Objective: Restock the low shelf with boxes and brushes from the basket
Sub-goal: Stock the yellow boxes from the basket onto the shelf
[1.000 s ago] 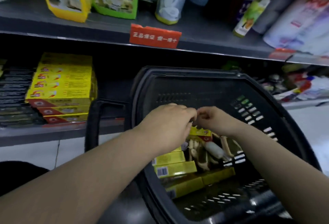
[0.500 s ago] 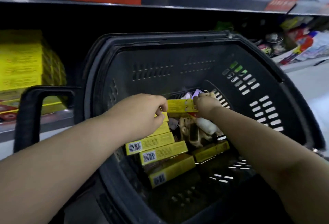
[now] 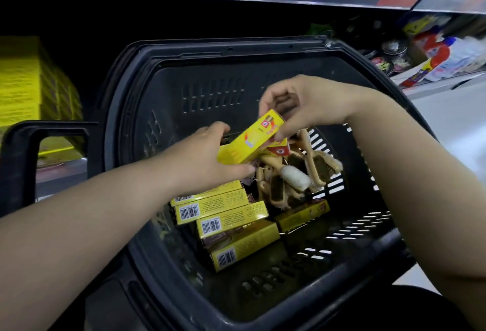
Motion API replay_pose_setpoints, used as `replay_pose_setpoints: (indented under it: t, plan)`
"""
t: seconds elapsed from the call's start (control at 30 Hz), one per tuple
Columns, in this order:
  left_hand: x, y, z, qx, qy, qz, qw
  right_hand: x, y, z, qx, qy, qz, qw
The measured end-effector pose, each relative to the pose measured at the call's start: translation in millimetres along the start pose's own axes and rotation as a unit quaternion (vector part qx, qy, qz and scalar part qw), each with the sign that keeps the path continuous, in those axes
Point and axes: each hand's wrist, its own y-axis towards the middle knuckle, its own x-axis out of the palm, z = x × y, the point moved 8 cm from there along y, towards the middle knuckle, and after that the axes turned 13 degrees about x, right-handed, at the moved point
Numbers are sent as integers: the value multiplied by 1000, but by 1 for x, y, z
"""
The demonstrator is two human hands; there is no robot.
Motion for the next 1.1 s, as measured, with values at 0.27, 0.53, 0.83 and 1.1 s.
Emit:
replay_pose_setpoints:
  t: [0.27,0.53,0.83,1.1]
  plan:
    - [3,3,-18,-67,-190,13,979,-3,58,67,61,80,112,989]
    - [4,5,-25,-75,-223,34,971,28,87,201,354,-420,150,822]
    - [5,7,-23,-62,-254,37,965,-29,52,100,181,-139,156,961]
    - [11,1,2,-47,-457,-7,888,-1,0,11,-84,254,-106,958]
